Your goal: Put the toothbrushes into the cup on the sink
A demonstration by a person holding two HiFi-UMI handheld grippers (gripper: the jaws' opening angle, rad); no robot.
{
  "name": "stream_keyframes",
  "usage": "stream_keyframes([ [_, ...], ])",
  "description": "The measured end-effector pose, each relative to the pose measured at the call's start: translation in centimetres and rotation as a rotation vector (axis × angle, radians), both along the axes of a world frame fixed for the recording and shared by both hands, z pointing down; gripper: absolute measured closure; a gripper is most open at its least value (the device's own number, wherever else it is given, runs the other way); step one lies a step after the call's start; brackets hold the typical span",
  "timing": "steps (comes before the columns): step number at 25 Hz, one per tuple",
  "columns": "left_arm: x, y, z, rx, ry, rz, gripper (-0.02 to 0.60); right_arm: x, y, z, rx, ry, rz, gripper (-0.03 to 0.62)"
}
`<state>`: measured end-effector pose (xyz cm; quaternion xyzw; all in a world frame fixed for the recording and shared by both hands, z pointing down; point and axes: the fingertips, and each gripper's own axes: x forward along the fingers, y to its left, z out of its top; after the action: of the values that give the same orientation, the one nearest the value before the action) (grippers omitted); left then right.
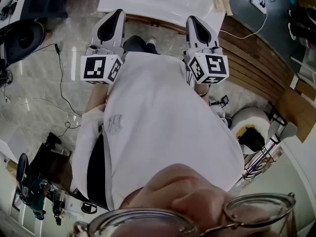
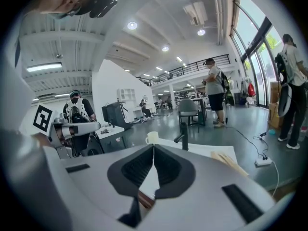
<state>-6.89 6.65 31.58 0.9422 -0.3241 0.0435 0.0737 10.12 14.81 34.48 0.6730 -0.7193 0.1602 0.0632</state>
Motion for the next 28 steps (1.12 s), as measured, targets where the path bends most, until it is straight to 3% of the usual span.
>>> stream_keyframes([
  [13,3.9,-3.7,0.3,-0.004,-0.025,0.078,0.572,3.0,-2.4,1.2,-0.023,-0.044,0.064,0.585],
  [28,5.9,-17.3,-0.4,-0.02,-0.004,0.212,0.572,3.7,-13.0,-0.3,-0.041,-0.008,0.217,0.585],
])
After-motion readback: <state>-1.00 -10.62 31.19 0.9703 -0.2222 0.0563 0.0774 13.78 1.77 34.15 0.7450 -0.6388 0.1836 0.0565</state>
